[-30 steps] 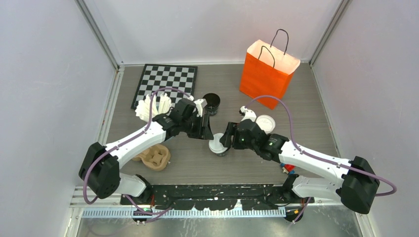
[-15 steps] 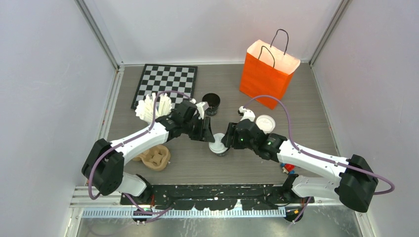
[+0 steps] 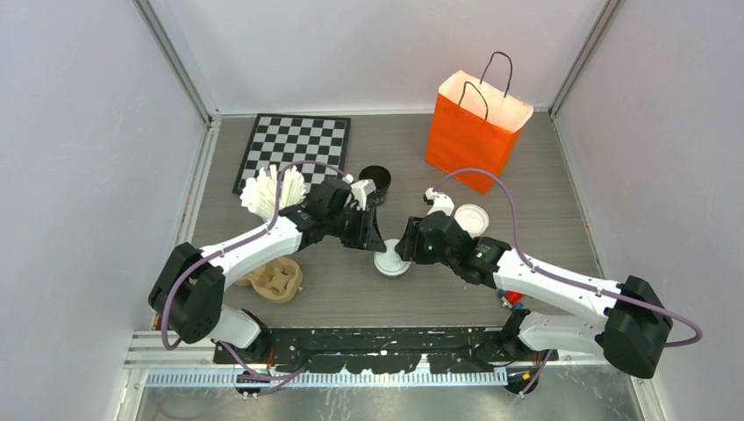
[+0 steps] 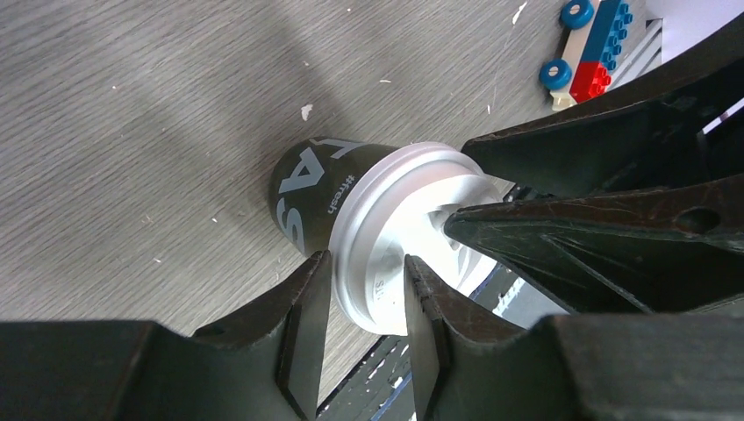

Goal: Pack the takeout coffee

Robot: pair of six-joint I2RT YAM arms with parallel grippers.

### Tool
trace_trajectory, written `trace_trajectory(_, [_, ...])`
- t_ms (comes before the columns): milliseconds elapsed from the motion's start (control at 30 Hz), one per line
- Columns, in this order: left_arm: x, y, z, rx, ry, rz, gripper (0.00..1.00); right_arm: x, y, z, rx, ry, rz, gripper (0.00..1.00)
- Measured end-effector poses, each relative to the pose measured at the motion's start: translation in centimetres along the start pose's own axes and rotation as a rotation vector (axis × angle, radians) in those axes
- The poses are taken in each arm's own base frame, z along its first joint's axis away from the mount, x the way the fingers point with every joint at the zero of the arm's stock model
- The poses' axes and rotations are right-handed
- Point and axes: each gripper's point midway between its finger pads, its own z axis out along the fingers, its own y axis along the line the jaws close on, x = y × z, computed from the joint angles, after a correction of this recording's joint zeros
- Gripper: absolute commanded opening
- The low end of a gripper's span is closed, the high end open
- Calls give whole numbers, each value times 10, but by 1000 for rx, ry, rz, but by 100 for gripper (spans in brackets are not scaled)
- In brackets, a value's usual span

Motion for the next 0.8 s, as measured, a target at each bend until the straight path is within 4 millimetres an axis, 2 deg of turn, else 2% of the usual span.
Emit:
trace_trajectory(300, [0,1,0,-4,-1,11,47,-1,-2,0,8,-7,-4,48])
trace_trajectory(567, [3,16,-2,-76,8,35,48,-4,-1,-5,1,-19,-10,53])
trace_trajectory(800, [2,16,-2,-79,7,55,47,-8,-2,-9,-3,-34,-28,46])
